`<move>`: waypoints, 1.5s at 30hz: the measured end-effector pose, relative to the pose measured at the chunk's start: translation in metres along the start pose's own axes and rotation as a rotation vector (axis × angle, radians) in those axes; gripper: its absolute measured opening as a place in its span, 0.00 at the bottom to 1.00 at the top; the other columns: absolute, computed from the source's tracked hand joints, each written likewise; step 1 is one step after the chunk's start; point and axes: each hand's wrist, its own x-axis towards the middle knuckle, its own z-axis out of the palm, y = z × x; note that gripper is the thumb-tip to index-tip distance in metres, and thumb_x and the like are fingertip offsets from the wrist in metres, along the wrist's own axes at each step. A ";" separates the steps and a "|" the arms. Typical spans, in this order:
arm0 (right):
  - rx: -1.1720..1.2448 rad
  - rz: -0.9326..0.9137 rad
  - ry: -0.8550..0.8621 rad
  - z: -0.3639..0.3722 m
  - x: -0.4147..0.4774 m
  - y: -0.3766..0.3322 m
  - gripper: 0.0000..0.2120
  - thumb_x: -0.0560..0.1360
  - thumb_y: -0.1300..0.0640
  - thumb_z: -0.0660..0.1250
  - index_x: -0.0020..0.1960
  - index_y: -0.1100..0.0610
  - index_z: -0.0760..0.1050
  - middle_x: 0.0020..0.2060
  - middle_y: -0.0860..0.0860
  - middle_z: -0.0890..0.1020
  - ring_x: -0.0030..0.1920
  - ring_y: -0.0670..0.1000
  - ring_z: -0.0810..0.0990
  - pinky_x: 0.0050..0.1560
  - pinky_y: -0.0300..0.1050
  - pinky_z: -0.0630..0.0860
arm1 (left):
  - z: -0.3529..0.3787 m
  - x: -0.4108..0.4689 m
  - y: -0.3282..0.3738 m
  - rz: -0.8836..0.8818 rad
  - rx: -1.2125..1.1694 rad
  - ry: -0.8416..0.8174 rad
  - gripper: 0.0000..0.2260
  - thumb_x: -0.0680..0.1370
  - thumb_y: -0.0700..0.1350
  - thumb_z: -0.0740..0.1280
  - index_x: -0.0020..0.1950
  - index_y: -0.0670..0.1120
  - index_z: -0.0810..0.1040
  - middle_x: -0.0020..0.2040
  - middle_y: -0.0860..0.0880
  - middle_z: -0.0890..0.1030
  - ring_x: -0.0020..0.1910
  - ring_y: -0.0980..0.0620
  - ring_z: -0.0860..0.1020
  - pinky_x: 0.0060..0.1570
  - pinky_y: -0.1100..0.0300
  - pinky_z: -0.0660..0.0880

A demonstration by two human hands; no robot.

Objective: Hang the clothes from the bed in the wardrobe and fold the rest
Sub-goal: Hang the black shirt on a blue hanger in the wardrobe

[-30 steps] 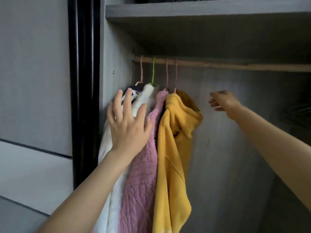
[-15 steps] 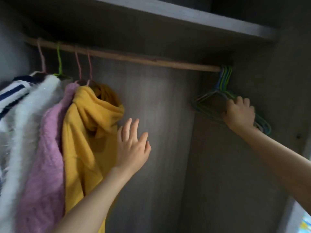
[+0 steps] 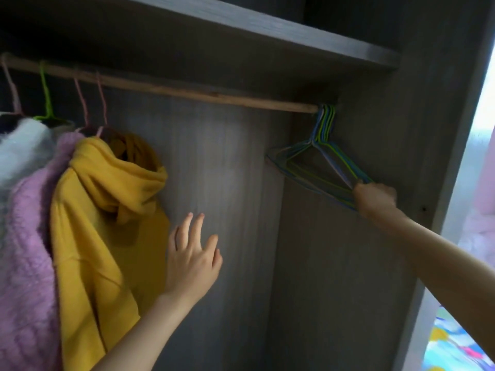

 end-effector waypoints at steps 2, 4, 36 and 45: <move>-0.003 -0.009 -0.006 0.004 0.001 0.001 0.19 0.78 0.64 0.53 0.68 0.59 0.63 0.59 0.56 0.79 0.59 0.59 0.77 0.52 0.46 0.72 | 0.000 -0.003 0.001 -0.003 0.000 0.010 0.10 0.68 0.45 0.67 0.42 0.42 0.84 0.57 0.36 0.79 0.57 0.33 0.77 0.52 0.38 0.74; 0.015 -0.018 -0.017 0.006 0.001 -0.001 0.20 0.79 0.64 0.52 0.70 0.58 0.61 0.60 0.56 0.78 0.60 0.58 0.77 0.53 0.47 0.72 | -0.001 -0.006 0.003 -0.002 -0.001 0.010 0.11 0.67 0.45 0.66 0.43 0.42 0.84 0.57 0.36 0.79 0.57 0.33 0.77 0.51 0.38 0.74; 0.422 -0.407 0.527 0.013 -0.130 0.054 0.13 0.77 0.55 0.58 0.44 0.63 0.76 0.21 0.57 0.75 0.18 0.60 0.73 0.20 0.42 0.67 | 0.074 -0.030 0.079 -0.047 -0.346 -0.031 0.48 0.55 0.47 0.83 0.69 0.45 0.63 0.64 0.25 0.66 0.59 0.22 0.69 0.52 0.30 0.69; 0.369 -0.456 0.341 0.031 -0.292 0.146 0.16 0.83 0.51 0.49 0.45 0.58 0.69 0.21 0.54 0.72 0.19 0.53 0.70 0.24 0.42 0.64 | 0.107 -0.134 0.158 0.218 -0.689 -0.117 0.33 0.74 0.64 0.57 0.69 0.42 0.60 0.64 0.35 0.71 0.56 0.37 0.72 0.55 0.36 0.68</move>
